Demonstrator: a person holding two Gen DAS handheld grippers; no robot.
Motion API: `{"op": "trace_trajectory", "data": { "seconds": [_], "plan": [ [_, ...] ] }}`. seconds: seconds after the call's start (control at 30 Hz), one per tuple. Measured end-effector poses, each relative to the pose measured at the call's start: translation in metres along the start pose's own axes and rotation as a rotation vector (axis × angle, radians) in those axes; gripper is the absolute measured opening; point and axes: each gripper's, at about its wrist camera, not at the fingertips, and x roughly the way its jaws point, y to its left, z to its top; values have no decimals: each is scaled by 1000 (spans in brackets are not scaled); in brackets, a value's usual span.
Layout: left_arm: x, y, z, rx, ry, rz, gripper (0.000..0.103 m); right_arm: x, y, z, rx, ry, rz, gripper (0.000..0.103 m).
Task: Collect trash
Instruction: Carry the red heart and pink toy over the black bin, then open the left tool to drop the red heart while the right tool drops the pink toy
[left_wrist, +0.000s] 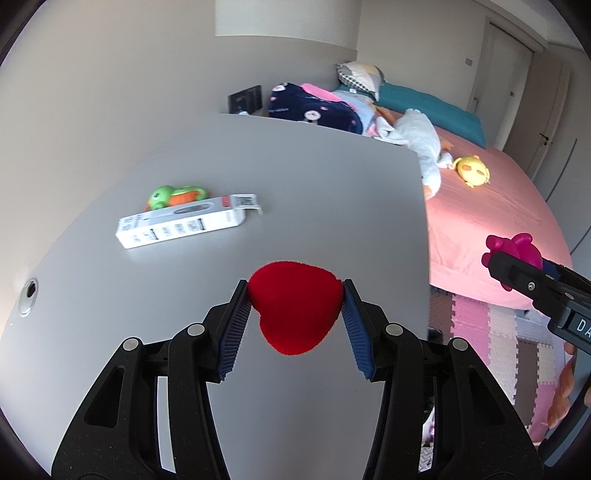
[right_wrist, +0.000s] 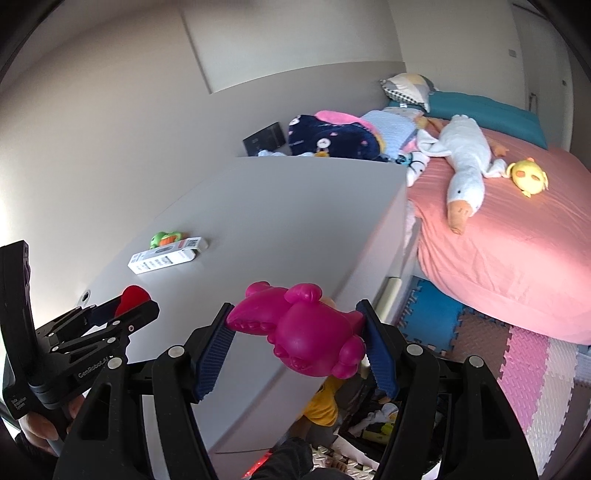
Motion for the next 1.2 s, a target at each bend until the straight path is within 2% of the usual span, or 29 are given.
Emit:
{"op": "trace_trajectory", "data": {
  "seconds": [0.83,1.2],
  "plan": [
    [18,-104,10,168,20,-147,49,-38,-95,-9,136,-49,-163,67],
    [27,-155,13,256,39,-240,49,-53,-136,-12,203,-68,-247,67]
  ]
}}
